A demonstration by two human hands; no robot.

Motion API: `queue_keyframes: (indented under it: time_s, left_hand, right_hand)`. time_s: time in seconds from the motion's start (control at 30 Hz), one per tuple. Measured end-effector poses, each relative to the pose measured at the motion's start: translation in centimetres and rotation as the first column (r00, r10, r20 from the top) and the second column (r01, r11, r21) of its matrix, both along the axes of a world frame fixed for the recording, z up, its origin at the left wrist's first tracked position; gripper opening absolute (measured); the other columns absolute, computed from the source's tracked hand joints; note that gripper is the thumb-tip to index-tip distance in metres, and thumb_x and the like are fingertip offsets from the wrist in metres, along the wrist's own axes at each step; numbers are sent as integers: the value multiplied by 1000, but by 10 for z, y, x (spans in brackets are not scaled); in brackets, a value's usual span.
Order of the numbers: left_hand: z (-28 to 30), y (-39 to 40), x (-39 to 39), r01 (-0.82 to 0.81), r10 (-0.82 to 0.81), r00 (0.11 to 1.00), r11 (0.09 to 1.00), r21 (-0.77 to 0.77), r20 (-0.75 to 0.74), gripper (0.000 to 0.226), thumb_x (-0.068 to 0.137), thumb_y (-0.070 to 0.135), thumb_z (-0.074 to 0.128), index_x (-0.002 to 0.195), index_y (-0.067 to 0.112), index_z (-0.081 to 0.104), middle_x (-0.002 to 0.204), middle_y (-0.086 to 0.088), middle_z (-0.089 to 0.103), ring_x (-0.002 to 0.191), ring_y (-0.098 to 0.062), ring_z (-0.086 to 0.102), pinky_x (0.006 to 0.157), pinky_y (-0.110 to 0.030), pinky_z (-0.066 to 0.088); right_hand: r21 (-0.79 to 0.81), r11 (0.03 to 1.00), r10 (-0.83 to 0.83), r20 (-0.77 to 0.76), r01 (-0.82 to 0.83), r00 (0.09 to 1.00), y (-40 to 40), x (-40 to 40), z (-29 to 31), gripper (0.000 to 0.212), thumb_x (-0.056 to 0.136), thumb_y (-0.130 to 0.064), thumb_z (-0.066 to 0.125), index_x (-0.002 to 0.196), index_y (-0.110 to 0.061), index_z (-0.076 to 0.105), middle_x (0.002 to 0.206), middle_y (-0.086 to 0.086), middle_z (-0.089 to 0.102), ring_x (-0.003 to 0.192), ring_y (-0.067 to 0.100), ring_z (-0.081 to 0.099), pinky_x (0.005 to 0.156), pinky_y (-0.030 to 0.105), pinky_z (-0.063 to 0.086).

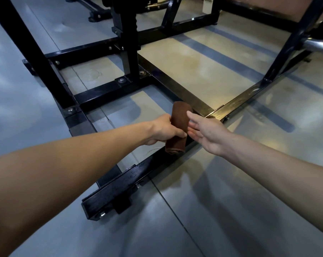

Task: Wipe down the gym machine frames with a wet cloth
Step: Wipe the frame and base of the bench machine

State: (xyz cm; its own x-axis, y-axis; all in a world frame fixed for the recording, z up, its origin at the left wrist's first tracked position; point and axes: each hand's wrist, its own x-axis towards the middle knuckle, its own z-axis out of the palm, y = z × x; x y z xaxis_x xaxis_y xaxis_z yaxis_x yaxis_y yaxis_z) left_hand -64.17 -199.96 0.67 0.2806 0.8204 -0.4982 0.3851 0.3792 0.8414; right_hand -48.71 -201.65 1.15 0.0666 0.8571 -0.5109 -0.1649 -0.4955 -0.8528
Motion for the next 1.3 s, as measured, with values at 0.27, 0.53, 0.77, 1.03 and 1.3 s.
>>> queue_keyframes:
  time_s: [0.27,0.53,0.77,1.03,1.3]
  left_hand:
    - [3,-12,5,26,-18,993,998,-65,115,58,92,9,74,138,22,41,106,-6,72,87,-17,74,69,-31,62]
    - [-4,-11,1,-97,137,964,979,-180,228,35,93,5,70,123,21,60,100,-7,77,80,-22,75,84,-46,62]
    - [12,2,-8,-358,471,795,873,-331,383,25,91,22,58,114,13,52,107,-14,60,96,-32,70,76,-51,62]
    - [8,0,-1,-459,517,801,854,-243,303,22,90,22,69,107,12,60,100,-12,66,86,-28,69,77,-39,63]
    - [2,-9,5,-341,409,868,904,-259,283,37,91,43,64,112,13,66,92,-6,68,82,-20,69,73,-35,62]
  right_hand:
    - [154,988,6,161,-31,987,-2,-2,-5,44,97,-11,71,140,-10,59,129,7,68,115,19,66,96,29,56]
    - [242,956,89,300,-166,950,-9,2,-4,24,108,-17,49,121,-18,69,108,-1,76,98,13,71,79,19,57]
    - [287,830,199,648,-477,735,-17,-2,-11,22,100,-29,64,122,-26,67,111,-9,69,98,8,67,86,25,54]
    - [236,841,211,685,-487,697,-5,10,-19,32,99,-27,65,131,-26,59,126,-3,59,124,19,57,108,36,48]
    - [210,735,199,842,-645,501,-12,-2,-17,49,105,-57,41,138,-22,49,113,0,68,102,20,67,90,43,55]
